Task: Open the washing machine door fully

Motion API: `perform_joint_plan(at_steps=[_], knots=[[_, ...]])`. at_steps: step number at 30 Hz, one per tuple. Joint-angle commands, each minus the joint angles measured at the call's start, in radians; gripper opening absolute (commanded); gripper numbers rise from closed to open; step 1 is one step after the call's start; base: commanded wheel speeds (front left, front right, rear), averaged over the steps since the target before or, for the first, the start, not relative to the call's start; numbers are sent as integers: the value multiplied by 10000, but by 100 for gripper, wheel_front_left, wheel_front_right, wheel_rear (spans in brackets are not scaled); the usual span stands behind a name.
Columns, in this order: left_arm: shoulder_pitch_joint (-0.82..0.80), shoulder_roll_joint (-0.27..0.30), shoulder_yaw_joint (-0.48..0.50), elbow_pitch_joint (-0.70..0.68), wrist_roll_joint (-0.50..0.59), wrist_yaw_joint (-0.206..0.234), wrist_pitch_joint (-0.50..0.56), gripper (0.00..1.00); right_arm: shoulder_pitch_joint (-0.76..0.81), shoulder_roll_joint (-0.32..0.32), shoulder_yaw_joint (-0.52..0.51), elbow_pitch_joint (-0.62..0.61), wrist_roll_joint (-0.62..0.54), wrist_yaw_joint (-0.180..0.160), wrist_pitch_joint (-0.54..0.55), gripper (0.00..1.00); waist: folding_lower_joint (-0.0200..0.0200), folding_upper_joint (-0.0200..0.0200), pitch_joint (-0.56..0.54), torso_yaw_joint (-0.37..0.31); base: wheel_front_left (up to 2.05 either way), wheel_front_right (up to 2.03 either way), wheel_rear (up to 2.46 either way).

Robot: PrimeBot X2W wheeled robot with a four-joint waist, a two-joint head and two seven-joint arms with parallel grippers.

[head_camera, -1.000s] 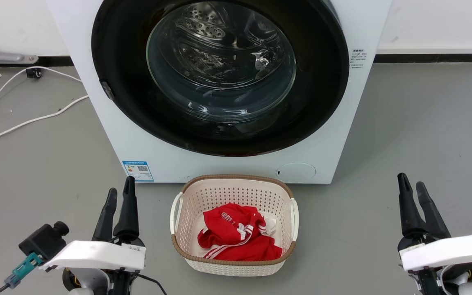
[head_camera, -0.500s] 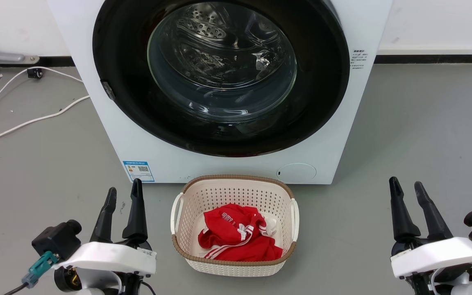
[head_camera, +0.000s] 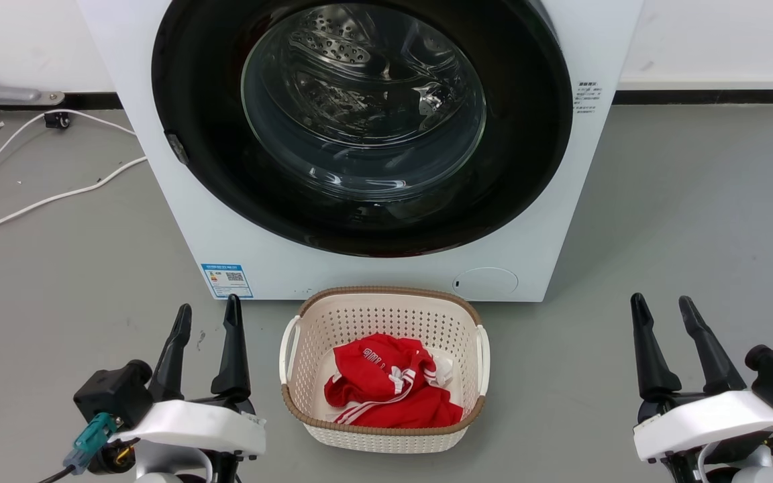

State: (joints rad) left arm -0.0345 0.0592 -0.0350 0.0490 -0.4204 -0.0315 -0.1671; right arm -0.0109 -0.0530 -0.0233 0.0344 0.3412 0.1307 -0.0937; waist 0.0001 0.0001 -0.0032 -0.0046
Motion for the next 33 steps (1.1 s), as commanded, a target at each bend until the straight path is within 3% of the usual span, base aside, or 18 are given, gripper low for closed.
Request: perform_joint_plan(at_steps=[1, 33], knots=[[28, 70, -51, -81, 323, 65, -96, 100, 40, 12, 4, -153, -298, 0, -84, 100, -1, -1, -3, -5, 0, 0, 0], [154, 61, -334, -95, 2806, 386, -748, 100, 234, 36, 261, -314, -2593, -1, -246, 100, -1, -1, -37, 8, 0, 0, 0]])
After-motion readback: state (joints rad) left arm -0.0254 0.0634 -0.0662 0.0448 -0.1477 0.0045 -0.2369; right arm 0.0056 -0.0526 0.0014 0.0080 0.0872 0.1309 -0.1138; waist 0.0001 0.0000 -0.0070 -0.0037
